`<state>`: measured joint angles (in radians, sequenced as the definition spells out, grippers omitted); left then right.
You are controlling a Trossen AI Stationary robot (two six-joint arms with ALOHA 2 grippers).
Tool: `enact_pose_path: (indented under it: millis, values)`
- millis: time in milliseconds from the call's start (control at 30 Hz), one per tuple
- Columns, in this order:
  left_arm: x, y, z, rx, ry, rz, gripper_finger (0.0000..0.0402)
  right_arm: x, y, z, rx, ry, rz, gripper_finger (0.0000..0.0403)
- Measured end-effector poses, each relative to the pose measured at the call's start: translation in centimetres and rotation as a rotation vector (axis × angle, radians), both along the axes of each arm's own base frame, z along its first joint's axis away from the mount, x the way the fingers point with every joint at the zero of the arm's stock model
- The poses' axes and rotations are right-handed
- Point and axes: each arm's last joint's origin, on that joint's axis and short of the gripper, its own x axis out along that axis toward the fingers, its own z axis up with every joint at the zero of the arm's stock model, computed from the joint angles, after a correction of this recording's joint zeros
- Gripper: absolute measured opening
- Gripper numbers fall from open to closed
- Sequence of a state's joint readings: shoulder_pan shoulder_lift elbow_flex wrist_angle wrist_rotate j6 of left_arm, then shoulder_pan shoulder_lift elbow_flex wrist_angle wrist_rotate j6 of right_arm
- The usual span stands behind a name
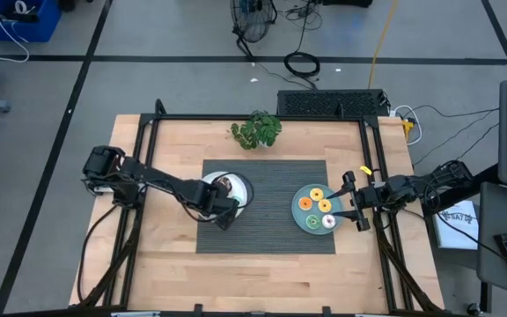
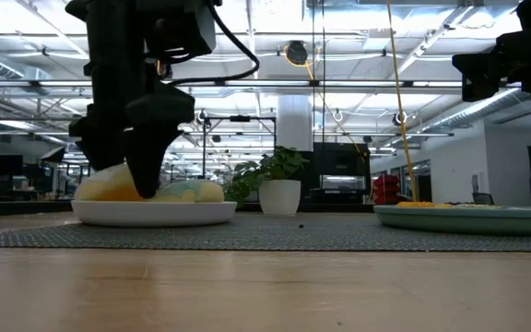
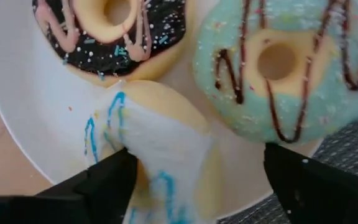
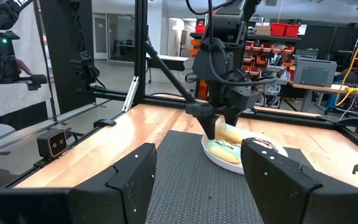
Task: Pick & Place donuts
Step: Put the large white doughnut on top of the white plate, then return to Home Position
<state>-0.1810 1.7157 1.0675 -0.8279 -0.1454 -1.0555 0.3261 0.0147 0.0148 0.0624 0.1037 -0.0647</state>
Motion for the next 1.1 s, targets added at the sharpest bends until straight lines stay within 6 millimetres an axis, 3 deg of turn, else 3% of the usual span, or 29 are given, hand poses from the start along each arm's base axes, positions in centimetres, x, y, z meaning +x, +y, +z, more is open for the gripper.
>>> enact_pose_path:
  millis: [233, 467, 733, 867, 1000, 1100]
  values:
    - [0.7, 0.0, 0.8, -0.002, -0.039, -0.045, 0.0387, 0.0, 0.0, 0.0, 0.000, 0.000, 0.000, 0.0222]
    - [1.8, -0.2, 2.3, -0.001, -0.087, -0.107, 0.0392, 0.0, 0.0, 0.0, 0.000, 0.000, 0.000, 0.0222]
    - [2.4, -0.8, 8.5, 0.146, -0.286, -0.315, 0.0392, 0.0, 0.0, 0.0, 0.000, 0.000, 0.000, 0.0222]
    - [0.4, -2.3, 12.2, 0.294, -0.408, -0.520, 0.0392, 0.0, 0.0, 0.0, 0.000, 0.000, 0.000, 0.0222]
    - [-3.2, -2.7, 14.6, 0.456, -0.511, -0.518, 0.0392, 0.0, 0.0, 0.0, 0.000, 0.000, 0.000, 0.0222]
    - [-6.2, -2.3, 14.9, 0.561, -0.631, -0.453, 0.0392, 0.0, 0.0, 0.0, 0.000, 0.000, 0.000, 0.0222]
